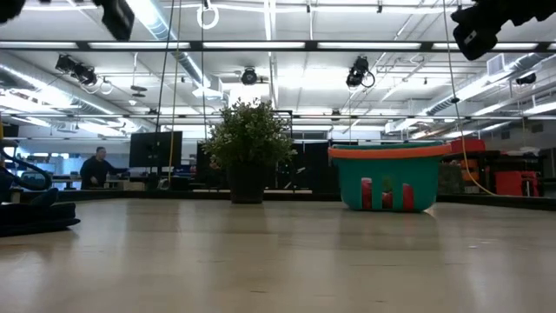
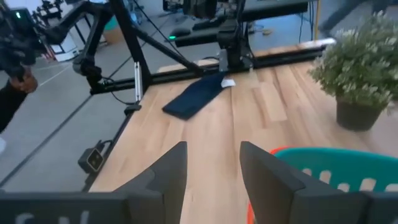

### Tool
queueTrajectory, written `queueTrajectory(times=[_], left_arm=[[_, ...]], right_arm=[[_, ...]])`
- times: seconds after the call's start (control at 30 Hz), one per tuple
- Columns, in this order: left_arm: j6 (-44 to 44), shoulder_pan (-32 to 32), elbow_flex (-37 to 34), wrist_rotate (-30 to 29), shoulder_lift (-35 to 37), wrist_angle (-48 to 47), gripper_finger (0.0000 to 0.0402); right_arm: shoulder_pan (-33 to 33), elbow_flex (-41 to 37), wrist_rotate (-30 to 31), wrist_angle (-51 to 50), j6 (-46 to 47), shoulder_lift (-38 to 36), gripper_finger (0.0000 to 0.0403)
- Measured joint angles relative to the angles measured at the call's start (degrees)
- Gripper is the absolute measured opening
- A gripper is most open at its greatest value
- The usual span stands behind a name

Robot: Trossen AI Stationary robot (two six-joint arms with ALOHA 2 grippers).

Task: Pick and placing Produce into tupperware
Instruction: Return to Home Position

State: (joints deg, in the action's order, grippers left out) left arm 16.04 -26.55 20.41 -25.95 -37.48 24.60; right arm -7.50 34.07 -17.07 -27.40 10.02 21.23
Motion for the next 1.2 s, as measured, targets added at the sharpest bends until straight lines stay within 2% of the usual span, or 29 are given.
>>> queueTrajectory(times=[0.1, 0.2, 0.37, 0.47, 0.6, 0.77, 0.97, 1.2], left_arm=[[3.1, -0.1, -4.3, 0.8, -3.7, 7.5, 0.0039], [3.9, -0.1, -5.7, 1.2, -6.6, 9.7, 0.004], [-2.1, 0.0, -4.0, 1.2, -6.6, 10.3, 0.0032], [-5.9, -0.4, -2.4, 1.2, -4.2, 9.8, 0.0027], [-12.7, -0.8, -0.7, 1.2, 0.9, 5.5, 0.0023], [-13.0, -0.8, 1.4, 1.2, 8.6, -1.7, 0.0028], [-12.9, -0.8, 1.5, 1.2, 15.4, -6.9, 0.0037], [-15.2, -0.8, 1.5, 1.2, 16.1, -6.8, 0.0034]], right_arm=[[1.2, -1.4, -0.3, 0.1, 0.4, -0.2, 0.0156], [2.0, -2.5, 1.3, 1.3, -0.9, -0.3, 0.0156], [2.1, -0.3, 3.9, 3.2, -6.9, -0.7, 0.0156], [2.1, 0.9, 4.0, 2.4, -8.5, -2.2, 0.0156], [2.1, 0.9, 4.1, -3.9, -7.8, -6.1, 0.0156], [2.2, 0.6, 3.9, -3.6, -7.4, -12.9, 0.0156], [2.2, -4.2, 0.4, 2.1, -7.0, -19.0, 0.0156], [2.2, -14.0, 0.2, 15.0, -1.7, -19.2, 0.0156]])
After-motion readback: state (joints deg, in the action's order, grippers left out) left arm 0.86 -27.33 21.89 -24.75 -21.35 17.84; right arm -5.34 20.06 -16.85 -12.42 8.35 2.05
